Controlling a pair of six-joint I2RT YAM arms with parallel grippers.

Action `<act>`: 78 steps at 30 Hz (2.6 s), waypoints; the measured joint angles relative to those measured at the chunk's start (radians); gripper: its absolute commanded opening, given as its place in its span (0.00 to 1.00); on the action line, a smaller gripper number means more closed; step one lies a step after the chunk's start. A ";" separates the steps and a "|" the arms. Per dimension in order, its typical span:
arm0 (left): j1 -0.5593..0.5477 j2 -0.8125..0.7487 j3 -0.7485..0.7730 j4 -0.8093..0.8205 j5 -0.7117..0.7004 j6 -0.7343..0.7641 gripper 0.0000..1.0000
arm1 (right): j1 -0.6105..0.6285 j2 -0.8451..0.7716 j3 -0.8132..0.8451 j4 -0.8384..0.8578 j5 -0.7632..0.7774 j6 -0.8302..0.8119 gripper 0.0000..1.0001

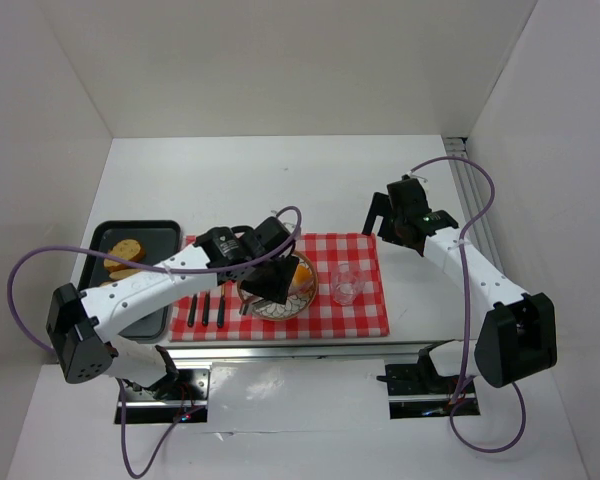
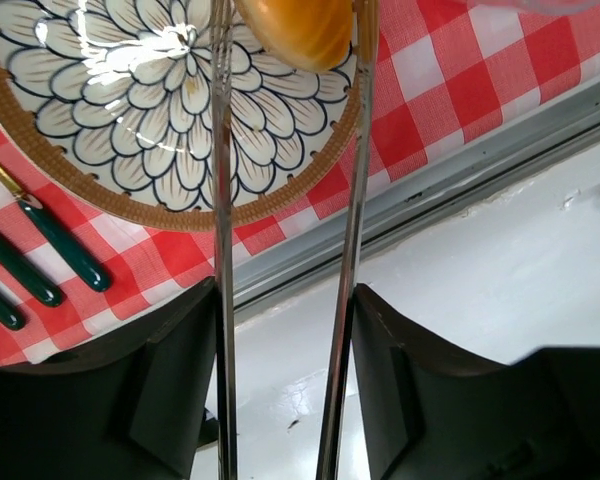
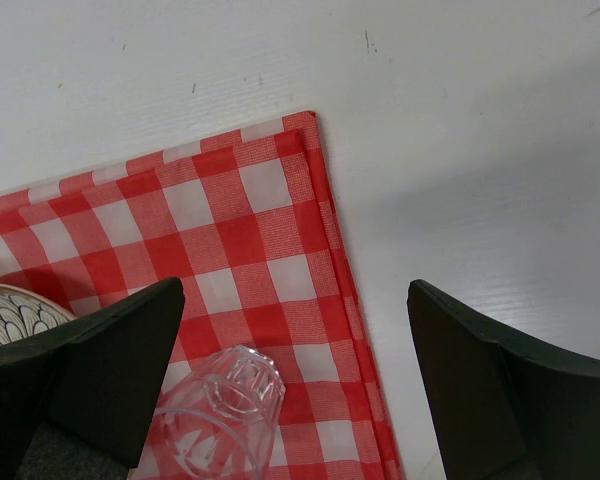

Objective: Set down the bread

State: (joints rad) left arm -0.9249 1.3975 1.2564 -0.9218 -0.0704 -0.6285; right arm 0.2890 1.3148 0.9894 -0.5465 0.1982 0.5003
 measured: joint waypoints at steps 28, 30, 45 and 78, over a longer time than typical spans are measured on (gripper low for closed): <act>0.792 -0.091 0.062 -0.069 -0.312 -0.166 0.65 | 0.000 0.000 0.027 -0.005 -0.007 -0.005 1.00; 0.840 -0.087 0.056 -0.077 -0.340 -0.204 0.65 | 0.000 0.000 0.031 -0.008 -0.012 -0.008 1.00; 0.994 0.063 0.029 -0.052 -0.398 -0.258 0.62 | 0.000 0.043 0.131 -0.023 -0.044 -0.021 1.00; 0.890 0.236 0.043 -0.074 -0.543 -0.186 0.62 | 0.000 0.081 0.183 -0.053 -0.057 -0.023 1.00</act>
State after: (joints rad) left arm -0.0345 1.6333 1.2999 -0.9962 -0.6132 -0.8143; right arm 0.2886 1.3960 1.1728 -0.5999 0.1413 0.4778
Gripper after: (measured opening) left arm 0.621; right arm 0.999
